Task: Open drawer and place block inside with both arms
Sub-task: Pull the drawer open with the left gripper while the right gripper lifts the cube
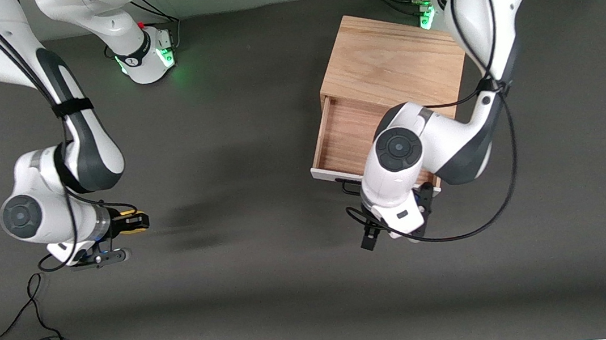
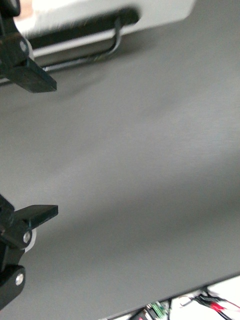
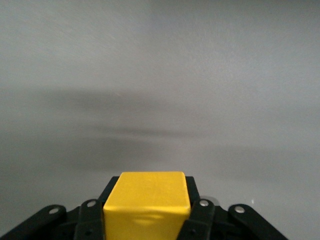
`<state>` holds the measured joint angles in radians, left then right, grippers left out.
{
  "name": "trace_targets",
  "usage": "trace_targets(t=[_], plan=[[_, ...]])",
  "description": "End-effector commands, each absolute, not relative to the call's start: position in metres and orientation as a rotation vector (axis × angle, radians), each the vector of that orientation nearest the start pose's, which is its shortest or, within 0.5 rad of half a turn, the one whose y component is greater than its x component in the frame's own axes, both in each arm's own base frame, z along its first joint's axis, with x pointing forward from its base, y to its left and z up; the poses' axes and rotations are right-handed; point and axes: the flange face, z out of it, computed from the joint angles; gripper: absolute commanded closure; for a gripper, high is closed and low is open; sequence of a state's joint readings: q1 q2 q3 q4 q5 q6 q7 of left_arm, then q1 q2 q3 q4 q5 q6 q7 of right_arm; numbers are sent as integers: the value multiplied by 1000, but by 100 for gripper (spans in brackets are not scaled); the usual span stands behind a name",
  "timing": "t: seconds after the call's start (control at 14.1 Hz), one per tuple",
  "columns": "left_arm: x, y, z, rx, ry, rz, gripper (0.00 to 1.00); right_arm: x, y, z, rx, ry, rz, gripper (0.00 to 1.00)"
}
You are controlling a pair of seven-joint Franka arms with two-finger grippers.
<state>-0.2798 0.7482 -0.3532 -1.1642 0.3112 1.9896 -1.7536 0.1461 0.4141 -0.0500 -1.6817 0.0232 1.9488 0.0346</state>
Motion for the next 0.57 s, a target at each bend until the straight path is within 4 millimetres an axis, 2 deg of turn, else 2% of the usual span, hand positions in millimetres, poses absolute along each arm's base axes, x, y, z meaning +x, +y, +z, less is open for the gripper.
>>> trace_targets(t=[0.0, 0.07, 0.21, 0.28, 0.36, 0.5], plan=[[675, -322, 438, -2766, -1516, -156, 0, 660, 114, 421, -3150, -21, 213, 100], [676, -299, 459, -2792, -1475, -123, 0, 660, 128, 445, -3139, 15, 209, 100], [669, -253, 490, -2865, -1281, -22, 0, 656, 163, 488, -3036, 132, 219, 100], [667, -225, 503, -2898, -1204, 42, 0, 652, 183, 501, -3017, 168, 224, 100], [663, -196, 516, -2939, -1130, 102, 0, 645, 213, 512, -3015, 191, 215, 100], [652, -137, 537, -2996, -963, 167, 0, 624, 290, 528, -3013, 237, 168, 100]])
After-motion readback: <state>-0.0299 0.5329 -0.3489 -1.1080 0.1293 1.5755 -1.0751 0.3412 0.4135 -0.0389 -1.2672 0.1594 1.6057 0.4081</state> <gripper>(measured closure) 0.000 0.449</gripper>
